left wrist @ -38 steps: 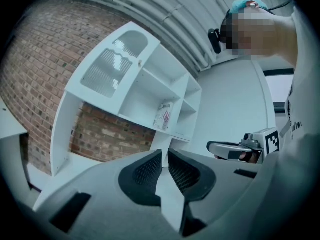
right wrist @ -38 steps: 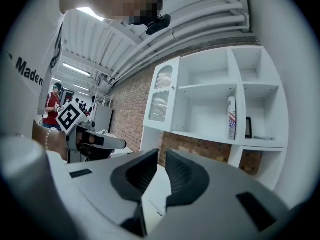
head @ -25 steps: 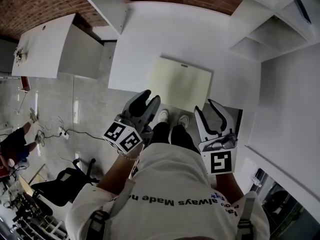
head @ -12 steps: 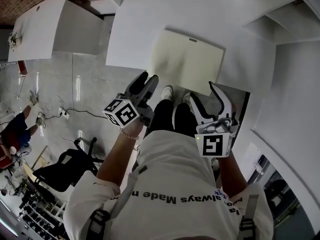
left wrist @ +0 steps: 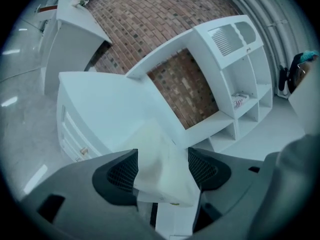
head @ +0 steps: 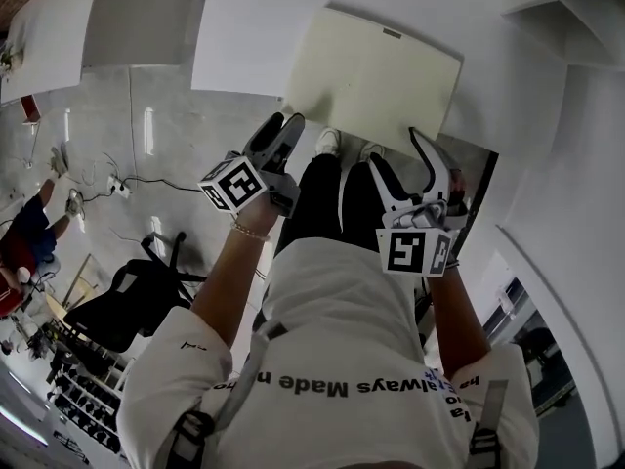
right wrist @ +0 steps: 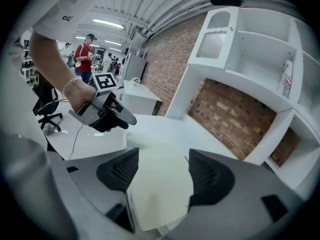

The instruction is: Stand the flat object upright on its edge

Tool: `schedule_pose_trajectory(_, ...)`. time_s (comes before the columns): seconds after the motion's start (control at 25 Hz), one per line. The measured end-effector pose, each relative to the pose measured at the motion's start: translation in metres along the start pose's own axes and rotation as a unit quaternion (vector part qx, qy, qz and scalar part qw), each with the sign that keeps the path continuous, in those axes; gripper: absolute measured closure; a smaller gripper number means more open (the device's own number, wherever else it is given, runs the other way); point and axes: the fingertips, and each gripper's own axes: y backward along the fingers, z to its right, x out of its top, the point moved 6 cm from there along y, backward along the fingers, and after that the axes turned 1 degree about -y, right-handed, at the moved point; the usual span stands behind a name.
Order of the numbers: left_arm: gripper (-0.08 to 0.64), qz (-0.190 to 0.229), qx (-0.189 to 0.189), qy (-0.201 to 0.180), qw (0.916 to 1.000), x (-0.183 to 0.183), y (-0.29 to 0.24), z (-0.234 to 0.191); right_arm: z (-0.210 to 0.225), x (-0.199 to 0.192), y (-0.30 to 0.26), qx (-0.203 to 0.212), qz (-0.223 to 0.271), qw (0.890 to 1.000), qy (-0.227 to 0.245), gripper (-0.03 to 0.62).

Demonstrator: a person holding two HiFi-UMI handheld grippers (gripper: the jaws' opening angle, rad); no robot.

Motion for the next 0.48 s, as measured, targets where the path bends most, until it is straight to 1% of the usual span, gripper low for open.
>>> schedule_pose_trajectory(0.12, 0.267, 0.009, 0.002, 0.027, 0.9996, 0.001, -0.001, -0.024, -0.016, -0.008, -0.023, 0.01, -0.016, 1.0, 0.025, 0.316)
schedule_pose_trajectory(0.24, 0.254, 0.007, -0.002, 0.059, 0.9982, 0.0, -0.003, -0.045, -0.032, -0.016, -0.042, 0.024, -0.039, 0.998, 0.04, 0.311)
schedule_pose_trajectory(0.4, 0.244, -0.003, 0.012, 0.071, 0.9974, -0.018, -0.01, -0.062, -0.044, -0.041, -0.049, 0.042, -0.062, 0.996, 0.054, 0.31)
schedule_pose_trajectory(0.48, 0.238, -0.003, 0.016, 0.089, 0.9959, -0.025, -0.014, -0.07, -0.049, -0.053, -0.054, 0.049, -0.072, 0.994, 0.061, 0.308)
